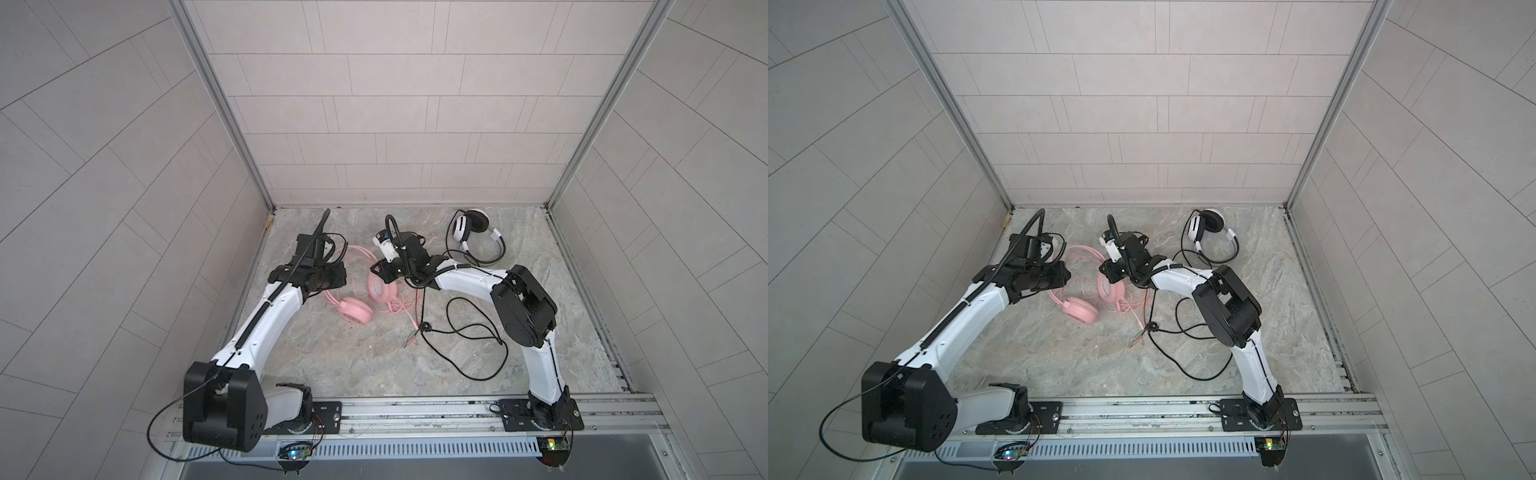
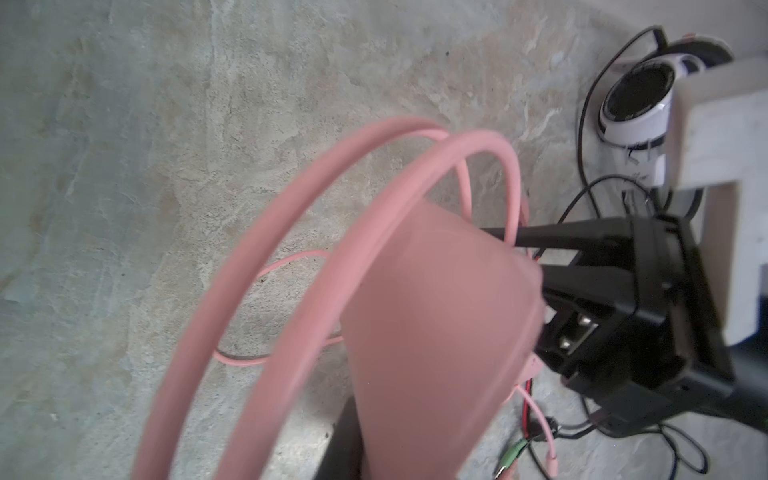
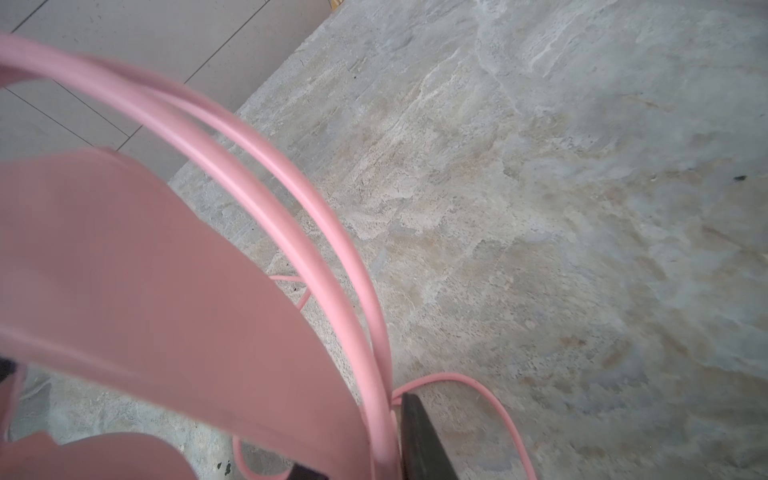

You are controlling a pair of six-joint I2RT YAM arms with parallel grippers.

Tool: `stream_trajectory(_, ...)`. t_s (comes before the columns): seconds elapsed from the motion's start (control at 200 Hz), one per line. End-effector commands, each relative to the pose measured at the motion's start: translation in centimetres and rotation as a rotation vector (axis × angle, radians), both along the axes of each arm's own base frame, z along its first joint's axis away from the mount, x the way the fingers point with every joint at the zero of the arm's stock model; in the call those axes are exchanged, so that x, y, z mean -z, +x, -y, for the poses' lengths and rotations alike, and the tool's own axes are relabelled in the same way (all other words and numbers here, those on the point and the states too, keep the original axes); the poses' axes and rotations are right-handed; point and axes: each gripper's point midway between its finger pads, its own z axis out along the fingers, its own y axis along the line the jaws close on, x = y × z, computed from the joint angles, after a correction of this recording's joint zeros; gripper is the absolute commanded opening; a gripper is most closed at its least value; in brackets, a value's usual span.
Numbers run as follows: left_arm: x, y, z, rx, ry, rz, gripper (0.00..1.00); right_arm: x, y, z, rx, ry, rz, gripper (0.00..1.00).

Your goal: Wrap the headphones

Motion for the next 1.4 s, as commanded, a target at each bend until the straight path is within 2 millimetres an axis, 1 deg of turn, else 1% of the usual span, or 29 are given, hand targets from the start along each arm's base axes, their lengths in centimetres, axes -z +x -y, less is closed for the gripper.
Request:
stream_trajectory(0.0,-2.0,0.6,0.0,0.007,-0.006,0.048,0.36,-3.7,-1.2,1.3,-0.007,-0.019,0.082,0.01)
stream_trajectory(0.03,-2.0,0.4,0.0,0.011,-0.004,0.043,0.41,-4.1,-1.2,1.8,0.011,-0.026,0.092,0.00)
stream_trajectory(0.13,-2.5,0.1,-0.2,0.013,0.012,0.050,0.55,-4.5,-1.6,3.5,0.059,-0.067,0.108,0.00)
stream_trajectory(0.22,-3.0,-0.4,-0.5,0.011,0.046,0.058,0.62,-4.6,-2.0,4.7,0.098,-0.090,0.116,0.00)
stream_trajectory(0.27,-3.4,-0.6,-0.7,0.012,0.076,0.066,0.65,-4.8,-2.4,5.1,0.109,-0.103,0.116,0.00)
stream_trajectory(0.375,-4.7,-1.0,-0.7,0.028,0.144,0.097,0.67,-5.0,-3.3,5.2,0.116,-0.138,0.134,0.00)
stream_trajectory(0.45,-5.8,-1.4,-0.8,0.041,0.224,0.114,0.68,-5.2,-3.6,5.0,0.106,-0.149,0.141,0.00)
stream_trajectory(0.485,-6.4,-1.6,-0.9,0.048,0.265,0.127,0.71,-5.2,-3.6,5.0,0.101,-0.151,0.137,0.00)
stream_trajectory(0.535,-7.1,-1.6,-0.7,0.068,0.308,0.156,0.72,-5.3,-3.7,5.0,0.095,-0.155,0.135,0.00)
stream_trajectory(0.615,-7.5,-1.7,-0.2,0.114,0.359,0.174,0.86,-5.4,-3.9,5.0,0.094,-0.148,0.136,0.00)
stream_trajectory(0.661,-7.5,-1.8,0.3,0.143,0.362,0.172,0.92,-5.6,-4.0,5.0,0.089,-0.143,0.134,0.00)
stream_trajectory(0.736,-7.2,-1.9,1.7,0.191,0.305,0.161,0.93,-5.9,-4.1,4.9,0.084,-0.138,0.129,0.00)
stream_trajectory(0.776,-6.9,-2.0,2.6,0.212,0.272,0.152,0.98,-5.9,-4.1,4.9,0.086,-0.137,0.128,0.00)
stream_trajectory(0.836,-6.4,-2.1,3.5,0.229,0.269,0.137,0.99,-5.9,-4.1,5.0,0.089,-0.140,0.124,0.00)
stream_trajectory(1.001,-4.3,-2.4,4.1,0.203,0.341,0.098,0.99,-6.5,-4.1,5.4,0.108,-0.146,0.115,0.00)
stream_trajectory(1.121,-3.1,-2.7,5.0,0.189,0.351,0.081,0.99,-7.1,-4.2,5.5,0.118,-0.133,0.111,0.00)
stream_trajectory(1.211,-2.1,-2.5,4.9,0.187,0.403,0.065,0.99,-7.4,-4.3,5.5,0.118,-0.136,0.114,0.00)
stream_trajectory(1.331,-1.2,-2.4,3.4,0.167,0.521,0.024,0.99,-7.7,-4.3,5.7,0.120,-0.136,0.117,0.00)
stream_trajectory(1.396,-0.4,-2.5,3.2,0.170,0.544,0.005,0.99,-8.1,-4.4,5.6,0.118,-0.125,0.119,0.00)
